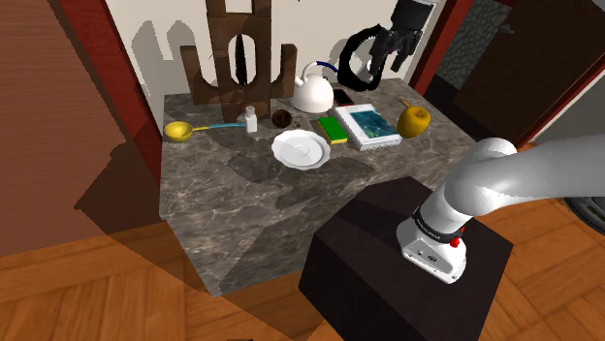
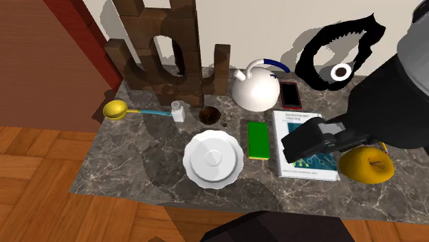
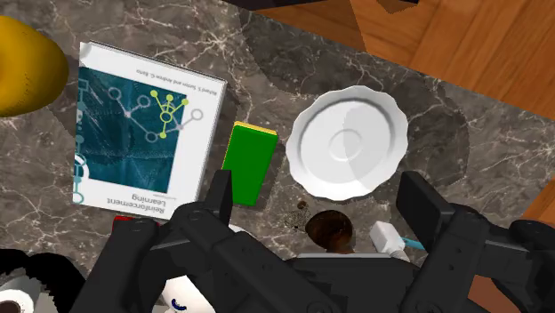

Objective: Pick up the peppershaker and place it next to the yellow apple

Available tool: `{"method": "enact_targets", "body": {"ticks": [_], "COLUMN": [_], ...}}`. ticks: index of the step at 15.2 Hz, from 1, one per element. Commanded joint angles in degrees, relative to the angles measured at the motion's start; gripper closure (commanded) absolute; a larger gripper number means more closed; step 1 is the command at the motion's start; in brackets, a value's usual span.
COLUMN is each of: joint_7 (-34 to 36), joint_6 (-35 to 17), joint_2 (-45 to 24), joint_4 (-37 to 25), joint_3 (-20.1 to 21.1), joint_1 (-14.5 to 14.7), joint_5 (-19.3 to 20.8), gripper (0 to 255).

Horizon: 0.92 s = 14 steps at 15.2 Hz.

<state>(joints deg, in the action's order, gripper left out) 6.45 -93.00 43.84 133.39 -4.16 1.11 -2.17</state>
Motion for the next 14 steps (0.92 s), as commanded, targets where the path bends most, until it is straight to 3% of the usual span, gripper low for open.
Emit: {"method": "enact_targets", "body": {"ticks": [1, 14], "joint_7": [0.0, 6.7], "joint_6": [0.0, -13.8], "joint_2": [0.0, -26.6], "joint_4": [0.0, -9.2], "joint_3": [0.0, 4.1], "joint_1": [0.0, 3.0], "joint_5": [0.0, -5.9], "gripper": [0, 0]}}
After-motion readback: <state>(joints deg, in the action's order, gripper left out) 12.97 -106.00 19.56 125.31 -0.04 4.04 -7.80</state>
